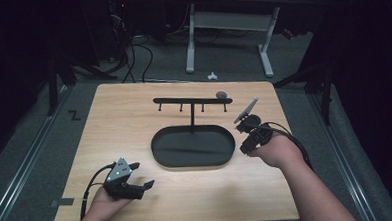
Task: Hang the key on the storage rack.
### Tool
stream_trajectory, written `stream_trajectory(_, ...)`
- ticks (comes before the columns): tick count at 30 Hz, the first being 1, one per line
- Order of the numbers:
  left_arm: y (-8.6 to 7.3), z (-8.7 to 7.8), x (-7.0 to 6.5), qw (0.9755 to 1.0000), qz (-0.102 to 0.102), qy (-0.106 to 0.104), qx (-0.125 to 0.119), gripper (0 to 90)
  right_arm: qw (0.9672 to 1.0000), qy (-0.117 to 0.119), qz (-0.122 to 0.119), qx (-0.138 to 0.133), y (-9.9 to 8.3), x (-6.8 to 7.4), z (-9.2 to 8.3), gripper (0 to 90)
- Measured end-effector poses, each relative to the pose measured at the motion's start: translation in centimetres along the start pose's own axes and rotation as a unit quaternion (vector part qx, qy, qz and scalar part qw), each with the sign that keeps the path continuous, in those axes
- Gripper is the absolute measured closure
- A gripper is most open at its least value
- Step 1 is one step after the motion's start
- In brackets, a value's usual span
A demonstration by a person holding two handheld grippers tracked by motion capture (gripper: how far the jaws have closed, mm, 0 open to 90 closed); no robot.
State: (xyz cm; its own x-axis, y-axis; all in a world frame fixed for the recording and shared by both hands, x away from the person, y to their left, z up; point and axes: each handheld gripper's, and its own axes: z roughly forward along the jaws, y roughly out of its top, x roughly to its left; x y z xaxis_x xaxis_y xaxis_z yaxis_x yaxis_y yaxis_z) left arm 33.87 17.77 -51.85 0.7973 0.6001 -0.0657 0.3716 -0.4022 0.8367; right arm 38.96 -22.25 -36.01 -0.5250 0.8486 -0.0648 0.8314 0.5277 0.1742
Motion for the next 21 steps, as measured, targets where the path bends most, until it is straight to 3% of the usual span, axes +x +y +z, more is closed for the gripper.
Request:
stream_trajectory(5, 0.0, 0.0, 0.0, 1.0, 0.0, 0.0, -0.001, 15.5, 0.9998, -0.009, -0.01, -0.011, 1.3, -0.2, -0.9, 72.0)
stream_trajectory(21, -0.1, -0.2, 0.0, 1.0, -0.002, 0.003, -0.003, 15.5, 0.9994, -0.007, 0.001, -0.034, 3.7, -0.6, -2.1, 72.1)
